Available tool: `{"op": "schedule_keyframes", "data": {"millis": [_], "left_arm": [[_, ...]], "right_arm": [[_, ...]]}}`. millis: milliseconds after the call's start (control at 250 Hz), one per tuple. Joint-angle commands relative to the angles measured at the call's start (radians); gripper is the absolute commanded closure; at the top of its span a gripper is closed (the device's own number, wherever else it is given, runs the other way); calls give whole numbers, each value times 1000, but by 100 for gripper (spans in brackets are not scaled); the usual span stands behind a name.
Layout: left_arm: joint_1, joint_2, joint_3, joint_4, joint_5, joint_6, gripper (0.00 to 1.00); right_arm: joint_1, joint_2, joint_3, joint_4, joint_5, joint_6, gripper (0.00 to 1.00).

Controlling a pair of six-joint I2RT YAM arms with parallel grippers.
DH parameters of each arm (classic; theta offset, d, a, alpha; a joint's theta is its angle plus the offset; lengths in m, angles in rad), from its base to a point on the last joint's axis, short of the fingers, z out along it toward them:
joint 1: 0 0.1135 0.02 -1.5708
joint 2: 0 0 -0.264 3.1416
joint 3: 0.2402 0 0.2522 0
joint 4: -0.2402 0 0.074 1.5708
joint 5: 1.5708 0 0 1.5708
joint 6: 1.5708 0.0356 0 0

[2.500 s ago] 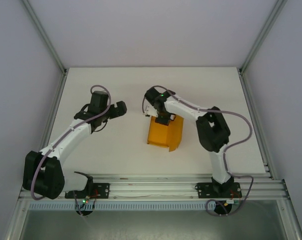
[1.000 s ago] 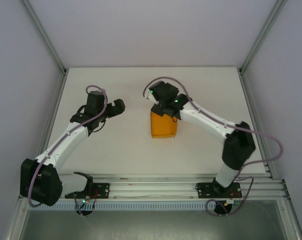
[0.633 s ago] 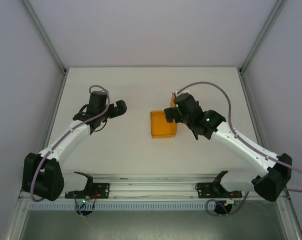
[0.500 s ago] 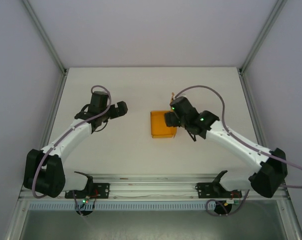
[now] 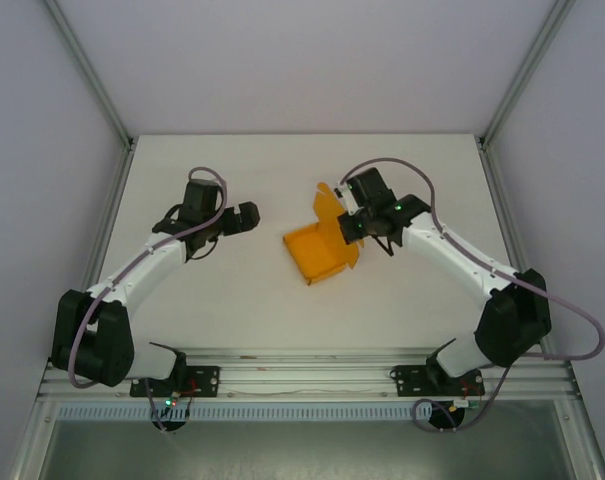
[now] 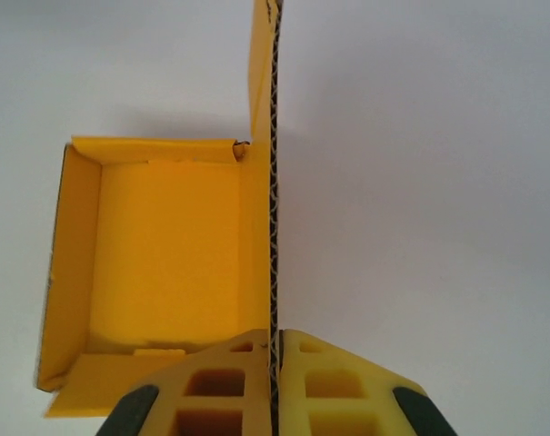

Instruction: Assemble paper box

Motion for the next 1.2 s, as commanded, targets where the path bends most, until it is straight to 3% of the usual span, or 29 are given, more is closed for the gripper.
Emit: {"op": "schedule_keyframes", "data": {"millis": [0,80,268,504,835,923,1079,1151,1195], "left_arm": [[7,-38,23,23,86,79,0],[7,-58,14,27,161,131,0],[5,-114,-32,55,303,236,0],[4,-164,-41,66,287,310,0],[3,-146,-38,56,274,312,0],[3,-141,-45,58,263,305,0],[3,-126,-64,81,229,260,0],[3,-124,-73,85,209,234,0],[4,-125,-76,81,193,216,0]], "right_arm": [[1,62,56,-130,-165,-495,97],[-2,114,99,-163,-174,-695,97],[-1,238,227,-163,-194,-910,97],[-2,252,230,-13,-195,-963,92],[-4,181,143,141,-194,-961,84],[-5,157,94,207,-195,-950,77],[-6,149,67,200,-202,-933,57],[-5,135,62,193,-201,-918,35],[-6,116,50,201,-202,-905,27]]}}
